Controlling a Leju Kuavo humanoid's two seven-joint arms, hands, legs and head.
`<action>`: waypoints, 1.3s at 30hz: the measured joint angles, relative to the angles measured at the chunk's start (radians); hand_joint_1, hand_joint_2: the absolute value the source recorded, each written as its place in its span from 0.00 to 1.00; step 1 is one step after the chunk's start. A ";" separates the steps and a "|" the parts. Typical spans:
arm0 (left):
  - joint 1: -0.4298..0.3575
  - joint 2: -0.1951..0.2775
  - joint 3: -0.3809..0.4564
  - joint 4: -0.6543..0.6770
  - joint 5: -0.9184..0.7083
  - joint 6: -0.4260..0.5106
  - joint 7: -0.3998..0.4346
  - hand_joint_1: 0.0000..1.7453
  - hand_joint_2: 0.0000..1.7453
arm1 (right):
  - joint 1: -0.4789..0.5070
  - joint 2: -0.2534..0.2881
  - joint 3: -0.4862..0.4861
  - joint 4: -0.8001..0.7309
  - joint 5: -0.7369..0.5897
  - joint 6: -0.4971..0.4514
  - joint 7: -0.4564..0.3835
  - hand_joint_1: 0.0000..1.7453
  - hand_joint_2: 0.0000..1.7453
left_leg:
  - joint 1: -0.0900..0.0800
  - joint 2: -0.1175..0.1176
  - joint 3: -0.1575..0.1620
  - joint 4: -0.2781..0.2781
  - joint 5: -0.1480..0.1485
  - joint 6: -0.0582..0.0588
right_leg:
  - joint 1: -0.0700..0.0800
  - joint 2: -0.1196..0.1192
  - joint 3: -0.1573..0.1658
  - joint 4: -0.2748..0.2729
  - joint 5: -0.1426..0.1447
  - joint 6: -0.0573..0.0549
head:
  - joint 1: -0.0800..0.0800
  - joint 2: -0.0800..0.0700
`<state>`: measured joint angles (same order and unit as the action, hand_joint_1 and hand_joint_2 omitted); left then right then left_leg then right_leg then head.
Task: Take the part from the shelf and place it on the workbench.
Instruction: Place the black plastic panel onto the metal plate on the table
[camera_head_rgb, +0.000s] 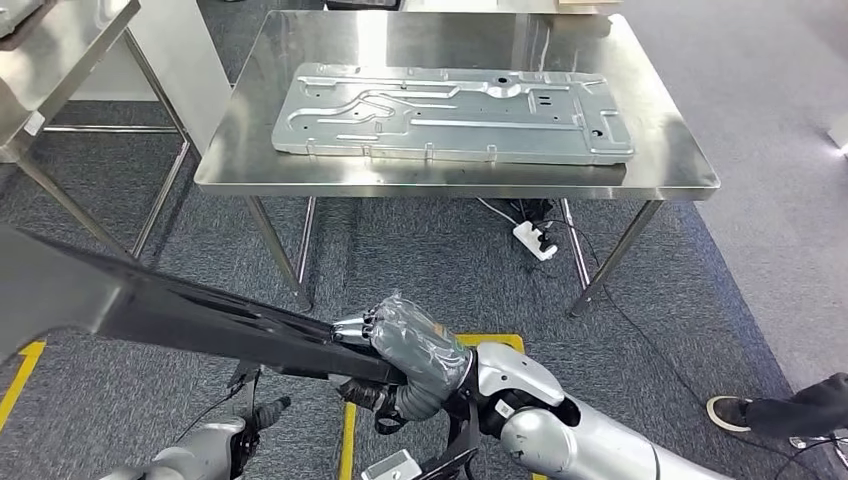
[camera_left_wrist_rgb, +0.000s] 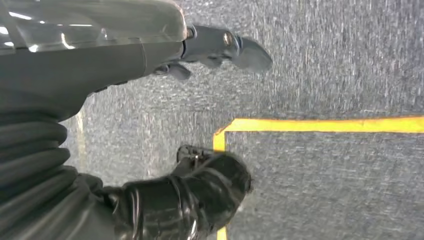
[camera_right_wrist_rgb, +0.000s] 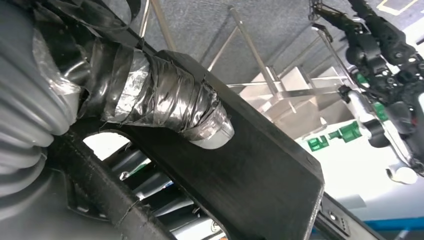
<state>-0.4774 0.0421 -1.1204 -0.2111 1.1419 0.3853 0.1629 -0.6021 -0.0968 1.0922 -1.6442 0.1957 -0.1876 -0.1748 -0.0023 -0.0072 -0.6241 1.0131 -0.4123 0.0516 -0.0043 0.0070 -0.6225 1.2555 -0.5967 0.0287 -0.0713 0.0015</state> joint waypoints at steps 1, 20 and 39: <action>0.002 0.000 0.000 0.000 0.000 0.001 0.001 0.00 1.00 | 0.001 0.000 0.000 0.001 0.000 0.000 0.000 1.00 1.00 | 0.000 -0.001 0.010 0.000 -0.010 0.000 | 0.000 0.000 -0.036 0.029 -0.026 0.001 | 0.000 0.000; 0.005 0.000 0.000 0.000 0.012 0.002 0.009 0.00 1.00 | 0.000 0.002 0.000 0.007 -0.002 0.003 0.003 1.00 1.00 | 0.005 -0.001 -0.048 0.120 -0.063 -0.053 | 0.006 0.005 0.046 -0.231 0.137 -0.055 | 0.002 0.000; 0.002 0.006 0.000 0.000 0.015 -0.002 0.010 0.00 1.00 | -0.002 0.004 0.000 0.015 -0.007 0.011 -0.003 1.00 1.00 | -0.001 -0.001 0.128 -0.028 -0.097 -0.020 | -0.005 -0.004 -0.080 -0.218 0.235 -0.007 | 0.018 0.000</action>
<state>-0.4751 0.0476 -1.1206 -0.2107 1.1569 0.3830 0.1724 -0.6043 -0.0929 1.0922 -1.6289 0.1883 -0.1769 -0.1780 -0.0032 -0.0085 -0.4961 0.9852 -0.5090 0.0314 -0.0090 0.0027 -0.7022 1.0375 -0.3617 0.0214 -0.0538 0.0015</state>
